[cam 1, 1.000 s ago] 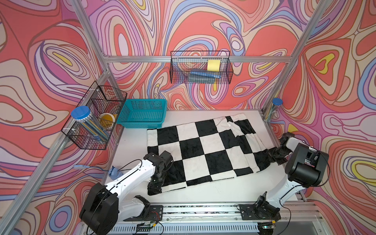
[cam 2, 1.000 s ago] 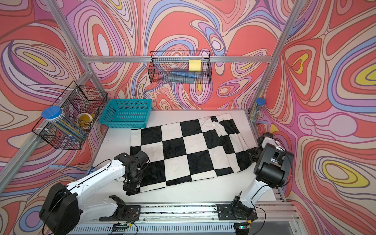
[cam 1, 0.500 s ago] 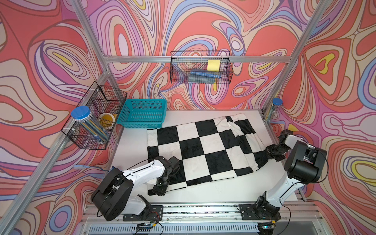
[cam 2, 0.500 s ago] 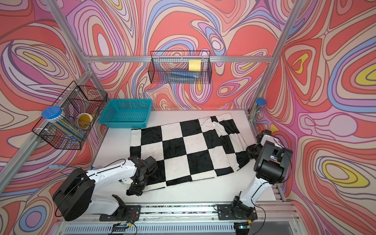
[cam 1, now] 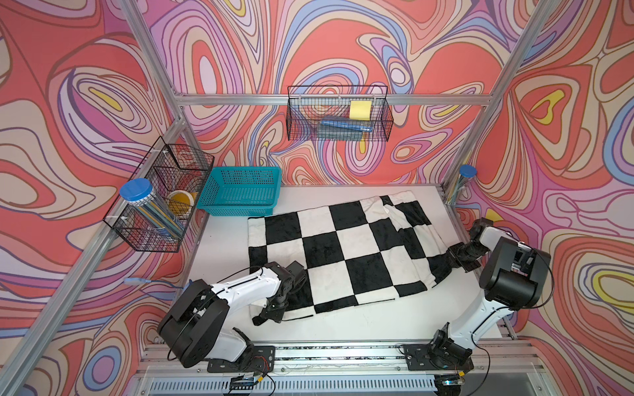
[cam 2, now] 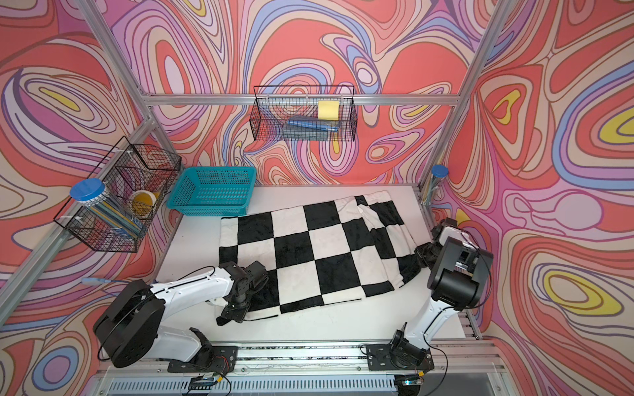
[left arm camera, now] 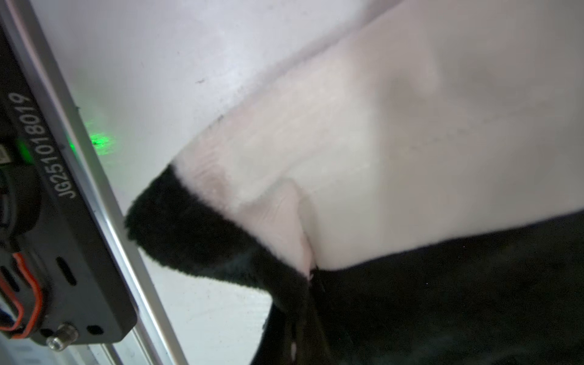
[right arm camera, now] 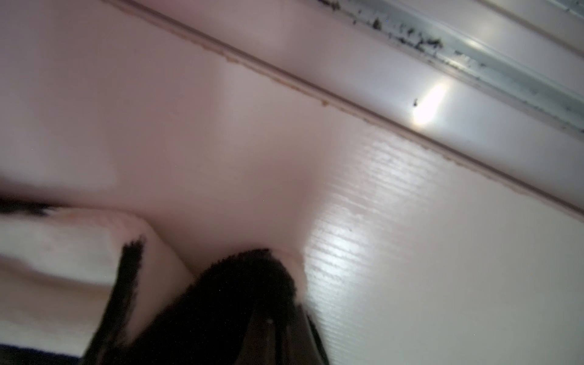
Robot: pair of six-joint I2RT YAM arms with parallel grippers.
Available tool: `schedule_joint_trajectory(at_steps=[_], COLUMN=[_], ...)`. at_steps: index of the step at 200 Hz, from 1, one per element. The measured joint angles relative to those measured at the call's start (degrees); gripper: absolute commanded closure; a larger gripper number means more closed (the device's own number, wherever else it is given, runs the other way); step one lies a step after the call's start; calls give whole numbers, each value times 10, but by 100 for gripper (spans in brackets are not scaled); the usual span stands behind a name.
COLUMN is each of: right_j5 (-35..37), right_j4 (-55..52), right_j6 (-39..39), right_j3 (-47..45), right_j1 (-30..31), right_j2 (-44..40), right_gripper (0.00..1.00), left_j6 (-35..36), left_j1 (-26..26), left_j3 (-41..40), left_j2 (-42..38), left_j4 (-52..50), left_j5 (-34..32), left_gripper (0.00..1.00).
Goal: Roll up the pillowcase
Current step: Fold the pillowcase at the center of the board.
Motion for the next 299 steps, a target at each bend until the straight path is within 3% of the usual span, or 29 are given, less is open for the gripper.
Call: schedule_joint_trajectory(at_steps=[68,91,117,137,192,239,299], right_j5=[-16,-27,-40,-50,-75,-89,-99], right_j4=[-19,-26,-36,-39,-21,34,110], right_j6=[4,5,8,11,37,82,147], right_j3=[25,37,57,87,168,198,227], right_j1=[30,41,50,54,74,90,106], right_j2=[-28,-49,-74,-75,-59,-8,54], right_gripper=[100,100,100,100,100,100,100], left_j6=[26,34,51,79,212,303,381], left_j1=[-3,-3,2,34,116,130,184], left_j3=[5,22,50,61,144,240,268], left_j2=[-170,-193,-191,-191,-125,-50,-16], left_j4=[-67,-89,-100,-87,-18,26,50], left_j5=[-33,-53,-80,-91,-106,-112,-123], left_gripper=[100,100,100,100,100,100,100])
